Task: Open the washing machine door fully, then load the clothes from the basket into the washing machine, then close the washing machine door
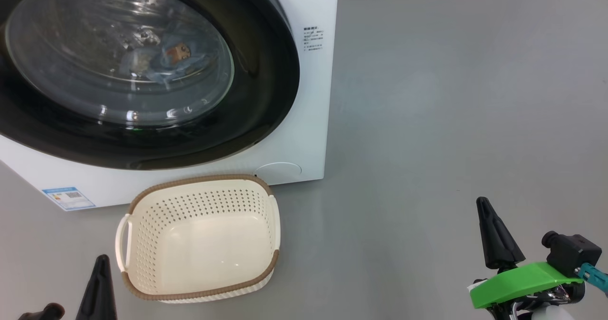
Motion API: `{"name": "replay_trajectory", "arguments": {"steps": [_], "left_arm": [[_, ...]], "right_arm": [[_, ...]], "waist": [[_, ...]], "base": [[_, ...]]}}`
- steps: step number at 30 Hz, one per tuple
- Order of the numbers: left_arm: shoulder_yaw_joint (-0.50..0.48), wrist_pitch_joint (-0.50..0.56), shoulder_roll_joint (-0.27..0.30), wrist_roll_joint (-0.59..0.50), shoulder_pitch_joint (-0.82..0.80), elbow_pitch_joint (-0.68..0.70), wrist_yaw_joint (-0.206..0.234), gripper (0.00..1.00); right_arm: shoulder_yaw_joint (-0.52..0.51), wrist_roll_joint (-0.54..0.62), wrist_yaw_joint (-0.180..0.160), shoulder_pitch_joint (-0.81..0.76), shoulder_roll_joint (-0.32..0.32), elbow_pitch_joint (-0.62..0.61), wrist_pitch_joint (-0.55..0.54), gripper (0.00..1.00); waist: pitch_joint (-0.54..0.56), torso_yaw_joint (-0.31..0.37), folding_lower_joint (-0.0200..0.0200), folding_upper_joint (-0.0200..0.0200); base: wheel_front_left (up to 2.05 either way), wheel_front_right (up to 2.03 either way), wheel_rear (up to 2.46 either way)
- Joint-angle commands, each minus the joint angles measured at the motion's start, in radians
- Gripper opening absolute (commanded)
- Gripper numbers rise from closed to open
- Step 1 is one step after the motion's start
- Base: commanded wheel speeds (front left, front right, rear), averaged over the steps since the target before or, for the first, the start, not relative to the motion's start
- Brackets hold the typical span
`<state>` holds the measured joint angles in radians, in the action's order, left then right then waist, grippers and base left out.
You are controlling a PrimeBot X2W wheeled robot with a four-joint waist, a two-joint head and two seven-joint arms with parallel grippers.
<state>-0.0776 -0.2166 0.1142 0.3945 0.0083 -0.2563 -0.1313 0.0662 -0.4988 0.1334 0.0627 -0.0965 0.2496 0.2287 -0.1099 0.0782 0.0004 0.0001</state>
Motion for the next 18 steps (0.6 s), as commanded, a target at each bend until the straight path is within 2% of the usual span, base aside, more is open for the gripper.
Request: {"name": "replay_trajectory", "arguments": {"steps": [1,18], "left_arm": [[-0.009,0.004,0.012,0.025,-0.013,0.016,0.000,0.00],[-0.014,0.057,0.000,0.218,-0.031,0.013,0.000,0.00]], "right_arm": [[-0.006,-0.025,0.000,0.019,-0.012,-0.021,-0.004,0.00],[-0.022,-0.212,-0.001,0.023,-0.012,-0.019,-0.049,0.00]], "waist": [[0.001,-0.001,-0.0002,-0.0001],[0.018,-0.014,-0.0003,-0.0001]], "base": [[0.00,0.00,0.00],[0.00,0.00,0.00]]}}
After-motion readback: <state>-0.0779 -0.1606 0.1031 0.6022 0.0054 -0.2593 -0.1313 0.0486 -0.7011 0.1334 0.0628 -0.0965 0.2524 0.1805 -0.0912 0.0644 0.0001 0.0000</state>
